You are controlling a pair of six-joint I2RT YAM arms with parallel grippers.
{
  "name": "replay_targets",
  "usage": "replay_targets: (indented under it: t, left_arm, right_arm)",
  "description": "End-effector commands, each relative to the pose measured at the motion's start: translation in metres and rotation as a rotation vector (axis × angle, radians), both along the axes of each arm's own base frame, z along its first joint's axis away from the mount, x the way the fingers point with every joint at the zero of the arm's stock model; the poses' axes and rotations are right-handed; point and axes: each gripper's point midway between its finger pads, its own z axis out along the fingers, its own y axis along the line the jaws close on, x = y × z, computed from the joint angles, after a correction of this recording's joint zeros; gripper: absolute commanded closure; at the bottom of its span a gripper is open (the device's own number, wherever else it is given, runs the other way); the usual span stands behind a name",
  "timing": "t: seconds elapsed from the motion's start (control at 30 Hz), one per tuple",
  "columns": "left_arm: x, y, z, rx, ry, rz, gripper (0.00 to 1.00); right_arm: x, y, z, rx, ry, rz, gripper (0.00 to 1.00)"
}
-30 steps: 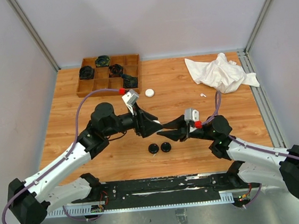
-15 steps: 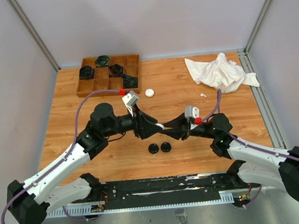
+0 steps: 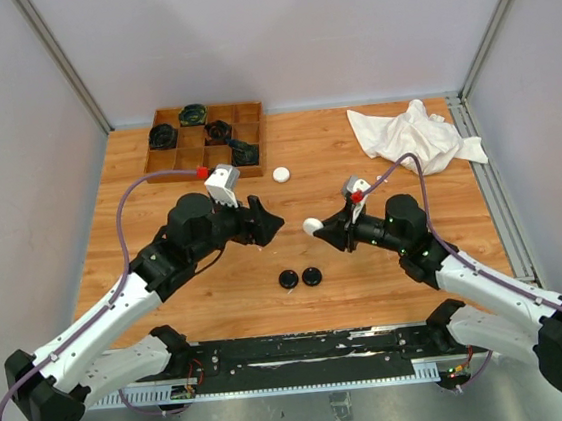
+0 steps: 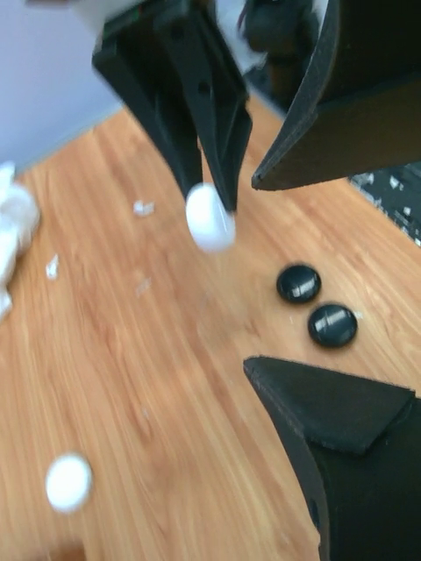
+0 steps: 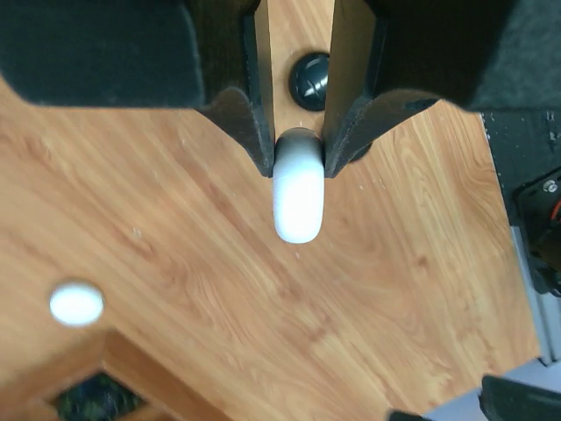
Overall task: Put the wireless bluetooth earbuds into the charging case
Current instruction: Close the charging case, then place the charging case at the center of the board.
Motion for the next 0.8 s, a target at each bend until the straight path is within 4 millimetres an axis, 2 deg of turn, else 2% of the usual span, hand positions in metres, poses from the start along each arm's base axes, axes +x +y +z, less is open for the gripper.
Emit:
replay_targets:
  t: [0.0,0.1,0.3,0.47,0.6,0.77]
  left_arm:
    - [0.025,0.054,-0.029,0.171,0.065,0.3,0.13]
    - [0.027,0.071,-0.046,0.216,0.11,0.373,0.06]
    - [0.028,0.092,-0.073,0.214,0.176,0.474,0.01]
    - [0.026,0.094,-0.093,0.146,0.222,0.503,0.01]
    - [0.026,0.092,-0.105,0.128,0.24,0.502,0.01]
    - [0.027,0.091,-0.107,0.104,0.232,0.505,0.01]
  right_arm:
    - [0.007,-0.028,-0.042,-0.126,0.218,-0.143,0.97]
    - [0.006,-0.028,-0.059,-0.159,0.316,-0.155,0.98]
    - [0.011,-0.017,-0.08,-0.205,0.46,-0.151,0.98]
    - [0.018,-0.01,-0.103,-0.24,0.548,-0.158,0.97]
    - [0.017,0.007,-0.11,-0.231,0.609,-0.109,0.95]
    - [0.014,0.034,-0.111,-0.233,0.614,-0.048,0.93]
